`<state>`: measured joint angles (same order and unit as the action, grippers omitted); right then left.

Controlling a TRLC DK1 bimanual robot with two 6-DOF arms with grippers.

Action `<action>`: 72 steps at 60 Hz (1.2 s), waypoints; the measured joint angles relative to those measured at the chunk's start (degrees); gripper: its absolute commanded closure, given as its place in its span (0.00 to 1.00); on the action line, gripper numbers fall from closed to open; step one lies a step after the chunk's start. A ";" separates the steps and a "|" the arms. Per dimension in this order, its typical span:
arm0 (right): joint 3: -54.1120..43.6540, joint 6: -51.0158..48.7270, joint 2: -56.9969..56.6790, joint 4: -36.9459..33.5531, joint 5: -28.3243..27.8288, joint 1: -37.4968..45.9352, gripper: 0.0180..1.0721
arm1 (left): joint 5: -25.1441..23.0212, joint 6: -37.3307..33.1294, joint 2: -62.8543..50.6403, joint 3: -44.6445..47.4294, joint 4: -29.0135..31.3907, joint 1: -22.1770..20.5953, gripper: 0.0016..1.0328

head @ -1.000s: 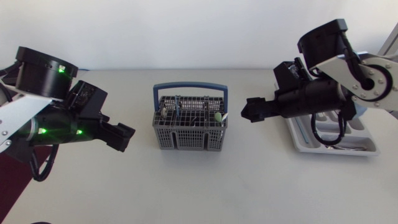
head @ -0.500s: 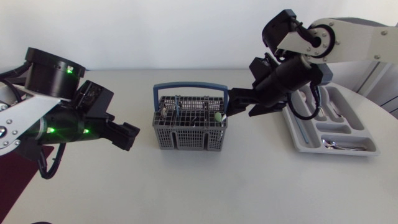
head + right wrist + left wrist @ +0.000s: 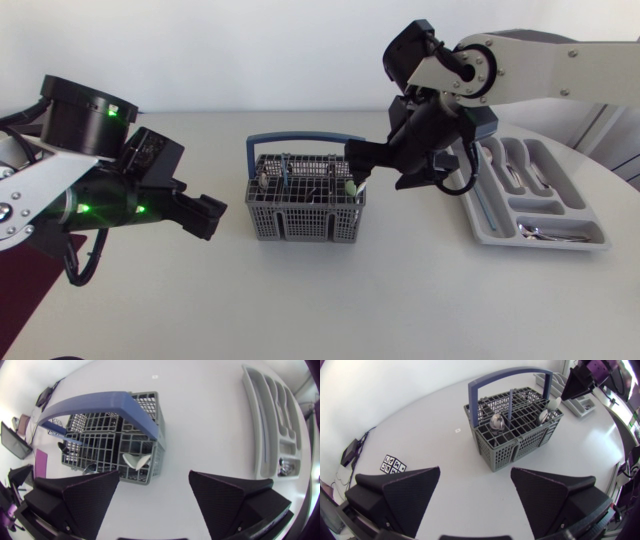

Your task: Transfer all utensils from the basket to the drawer tray.

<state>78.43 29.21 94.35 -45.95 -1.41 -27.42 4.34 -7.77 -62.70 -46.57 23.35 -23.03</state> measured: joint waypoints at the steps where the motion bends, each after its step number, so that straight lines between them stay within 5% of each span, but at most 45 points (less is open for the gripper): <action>1: 0.13 1.22 0.11 -0.55 0.04 0.00 0.06 | 0.00 0.00 0.00 0.00 -0.13 0.00 0.04; 20: 9.29 8.94 6.67 -9.88 0.79 0.13 0.17 | 0.00 -0.02 -0.28 0.02 -1.44 -0.42 0.04; 32: 11.28 9.64 8.94 -10.12 2.89 0.09 0.44 | 0.00 0.00 -0.87 0.02 -2.47 -0.42 0.04; 43: 11.32 10.10 9.42 -9.57 3.41 -0.11 0.52 | 0.00 0.00 -1.77 0.13 -3.13 -0.81 0.04; 66: 11.37 10.29 10.80 -9.11 1.84 -1.36 0.53 | 0.00 0.00 -3.52 0.15 -4.42 -1.53 0.04; 72: 11.37 10.47 10.88 -8.48 1.62 -1.36 0.62 | 0.00 0.00 -3.85 0.24 -4.46 -1.68 0.04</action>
<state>89.80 39.68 105.23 -54.43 0.21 -28.77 4.34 -7.77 -66.54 -46.33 18.90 -24.71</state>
